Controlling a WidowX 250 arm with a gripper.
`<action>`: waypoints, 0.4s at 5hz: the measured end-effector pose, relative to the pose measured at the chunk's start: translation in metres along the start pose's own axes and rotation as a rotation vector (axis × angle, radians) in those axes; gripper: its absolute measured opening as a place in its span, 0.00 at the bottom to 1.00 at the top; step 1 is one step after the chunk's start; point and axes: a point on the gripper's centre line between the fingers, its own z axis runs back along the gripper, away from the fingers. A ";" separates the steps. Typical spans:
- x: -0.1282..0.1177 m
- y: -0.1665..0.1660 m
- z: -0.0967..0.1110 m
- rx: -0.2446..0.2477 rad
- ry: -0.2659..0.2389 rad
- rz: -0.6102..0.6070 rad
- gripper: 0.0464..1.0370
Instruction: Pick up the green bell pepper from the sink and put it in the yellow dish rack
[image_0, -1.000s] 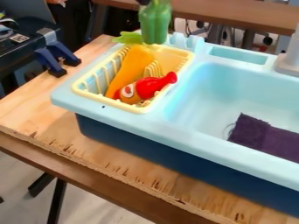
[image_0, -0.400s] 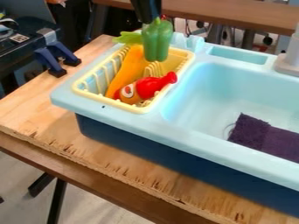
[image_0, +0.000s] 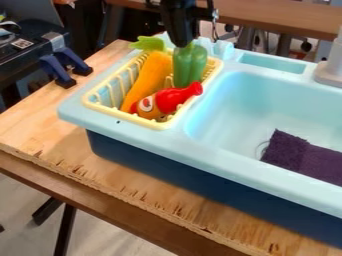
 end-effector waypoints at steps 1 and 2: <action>0.000 0.005 -0.016 0.016 0.047 0.016 0.04; 0.000 0.013 -0.019 0.033 0.059 0.041 0.04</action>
